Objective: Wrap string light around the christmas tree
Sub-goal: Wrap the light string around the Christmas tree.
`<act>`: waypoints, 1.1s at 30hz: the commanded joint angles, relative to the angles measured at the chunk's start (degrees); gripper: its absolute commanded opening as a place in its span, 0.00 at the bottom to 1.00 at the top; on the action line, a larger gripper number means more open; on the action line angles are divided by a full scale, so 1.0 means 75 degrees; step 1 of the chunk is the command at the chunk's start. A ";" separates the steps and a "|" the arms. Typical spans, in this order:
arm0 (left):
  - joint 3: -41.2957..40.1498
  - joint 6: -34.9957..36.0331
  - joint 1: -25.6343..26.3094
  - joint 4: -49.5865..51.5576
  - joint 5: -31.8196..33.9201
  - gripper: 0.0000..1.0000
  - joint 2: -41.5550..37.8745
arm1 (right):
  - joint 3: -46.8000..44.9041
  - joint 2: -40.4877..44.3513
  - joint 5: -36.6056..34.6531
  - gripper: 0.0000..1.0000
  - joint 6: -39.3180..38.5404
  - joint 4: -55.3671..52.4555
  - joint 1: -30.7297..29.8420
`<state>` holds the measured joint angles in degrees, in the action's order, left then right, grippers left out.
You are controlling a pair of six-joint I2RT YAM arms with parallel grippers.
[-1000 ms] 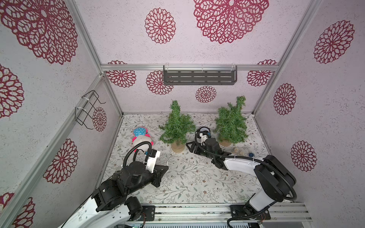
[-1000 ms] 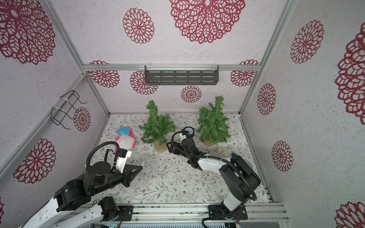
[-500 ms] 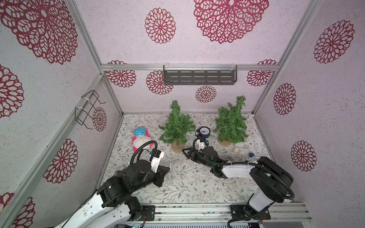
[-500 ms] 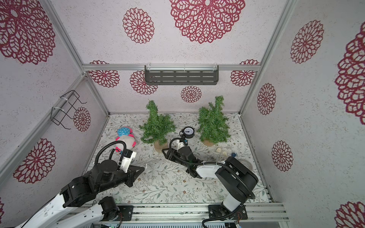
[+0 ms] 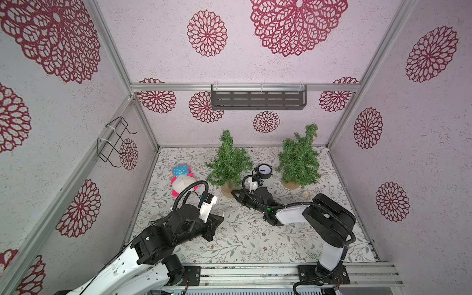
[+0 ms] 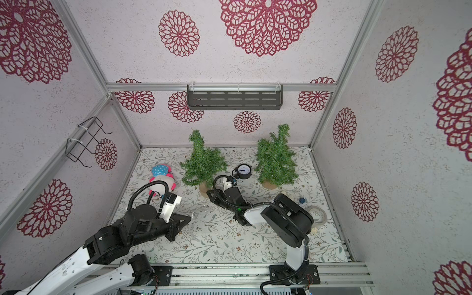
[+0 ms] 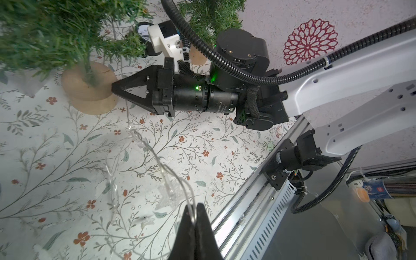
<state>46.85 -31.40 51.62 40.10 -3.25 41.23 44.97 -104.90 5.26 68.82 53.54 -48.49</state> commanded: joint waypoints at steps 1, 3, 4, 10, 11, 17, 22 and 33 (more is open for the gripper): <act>-0.0046 0.0075 0.0200 -0.0872 -0.0617 0.00 0.0541 | -0.0043 0.0238 -0.0508 0.00 0.0209 0.0736 0.0030; 0.0030 0.0230 0.0425 -0.1107 -0.0829 0.00 0.0829 | -0.0173 0.0241 -0.0737 0.00 0.0358 0.0819 0.0095; 0.0052 0.0320 0.0497 -0.1262 -0.1005 0.00 0.0896 | -0.0215 0.0233 -0.0827 0.00 0.0411 0.0828 0.0105; 0.0079 0.0890 0.0656 -0.1937 -0.1125 0.00 0.0044 | -0.0663 0.0344 -0.2008 0.00 0.0693 -0.0341 0.0254; 0.0010 0.0908 0.0642 -0.1961 -0.0999 0.00 -0.0325 | -0.0937 0.0494 -0.2295 0.00 0.0725 -0.0342 0.0342; 0.0006 0.1074 0.0478 -0.1393 -0.0049 0.00 -0.1989 | -0.1413 0.1441 -0.2466 0.00 -0.0041 -0.1501 0.1084; 0.0718 0.1259 0.0430 0.0522 0.2917 0.00 -0.2118 | -0.1550 0.2219 -0.2498 0.00 -0.0590 -0.2120 0.1344; 0.1351 0.1313 0.0387 0.1336 0.5349 0.01 -0.2275 | -0.1051 0.3369 -0.1920 0.00 -0.1468 -0.2931 0.1268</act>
<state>54.89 -22.76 54.96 47.33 29.45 24.05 34.48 -82.52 -10.20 60.86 33.28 -38.57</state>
